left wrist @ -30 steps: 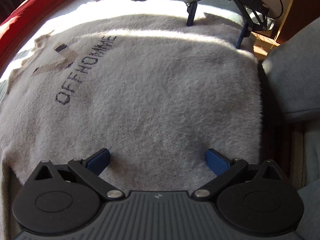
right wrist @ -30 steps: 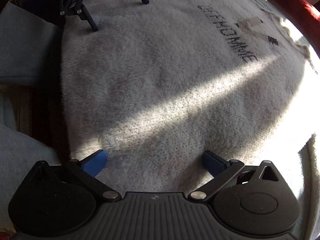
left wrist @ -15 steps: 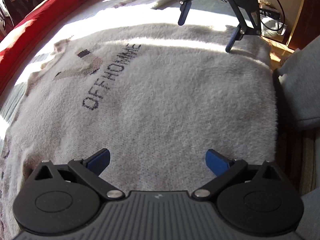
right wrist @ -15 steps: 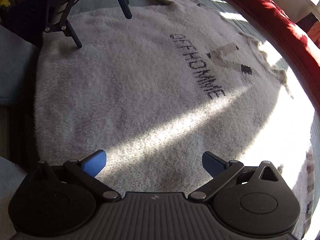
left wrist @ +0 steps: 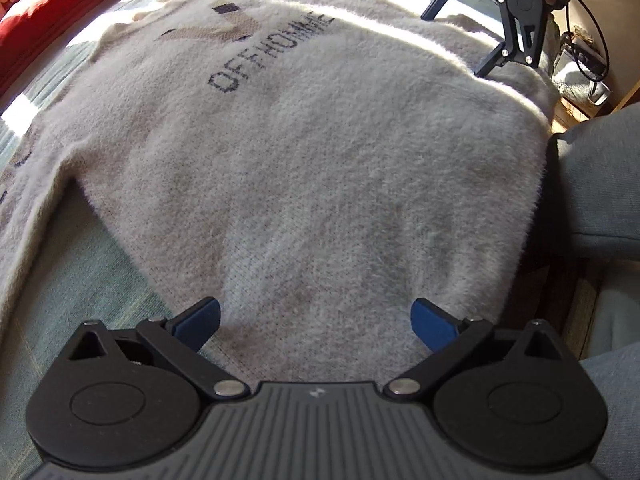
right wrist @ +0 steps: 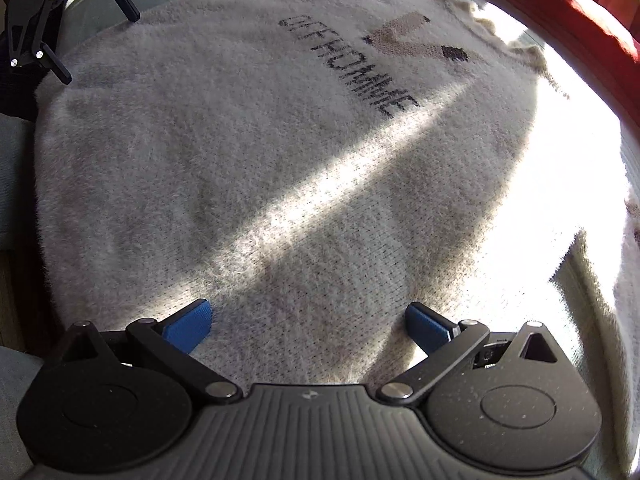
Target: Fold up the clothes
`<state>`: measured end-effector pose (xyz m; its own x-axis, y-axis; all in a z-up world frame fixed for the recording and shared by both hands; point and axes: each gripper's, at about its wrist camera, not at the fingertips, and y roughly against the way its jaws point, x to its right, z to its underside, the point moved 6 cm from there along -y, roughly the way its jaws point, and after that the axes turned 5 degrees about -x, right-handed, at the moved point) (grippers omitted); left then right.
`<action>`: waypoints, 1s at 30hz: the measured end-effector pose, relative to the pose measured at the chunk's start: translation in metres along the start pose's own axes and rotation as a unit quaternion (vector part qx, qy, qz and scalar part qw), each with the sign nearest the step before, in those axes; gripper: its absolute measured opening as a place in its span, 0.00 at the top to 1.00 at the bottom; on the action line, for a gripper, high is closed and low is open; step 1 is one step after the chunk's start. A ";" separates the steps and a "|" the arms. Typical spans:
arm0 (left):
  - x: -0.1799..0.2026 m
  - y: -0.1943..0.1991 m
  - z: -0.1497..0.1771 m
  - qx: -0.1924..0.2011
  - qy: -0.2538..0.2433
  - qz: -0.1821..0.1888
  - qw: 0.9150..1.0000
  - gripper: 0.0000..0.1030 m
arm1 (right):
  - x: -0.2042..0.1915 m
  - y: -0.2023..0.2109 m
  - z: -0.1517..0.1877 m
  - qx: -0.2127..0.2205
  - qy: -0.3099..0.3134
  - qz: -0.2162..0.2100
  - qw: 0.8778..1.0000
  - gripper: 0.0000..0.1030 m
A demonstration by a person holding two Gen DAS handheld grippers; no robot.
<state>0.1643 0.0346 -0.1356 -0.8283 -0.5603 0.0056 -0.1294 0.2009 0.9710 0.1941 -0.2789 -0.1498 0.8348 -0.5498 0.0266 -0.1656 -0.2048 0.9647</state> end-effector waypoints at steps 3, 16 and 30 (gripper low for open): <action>-0.004 -0.006 0.000 0.001 -0.010 -0.007 1.000 0.02 | 0.000 -0.001 -0.001 0.000 0.001 -0.001 1.000 0.00; 0.009 0.010 0.000 0.010 -0.078 -0.003 0.997 0.04 | -0.003 -0.001 0.002 0.008 0.001 0.010 1.000 0.00; 0.021 0.006 0.003 0.000 -0.154 -0.009 0.988 0.03 | -0.002 0.002 0.000 0.003 0.005 0.008 1.000 0.00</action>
<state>0.1446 0.0262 -0.1302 -0.9526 -0.2920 -0.0853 -0.1459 0.1923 0.9704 0.1920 -0.2782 -0.1483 0.8368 -0.5457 0.0443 -0.1816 -0.2003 0.9628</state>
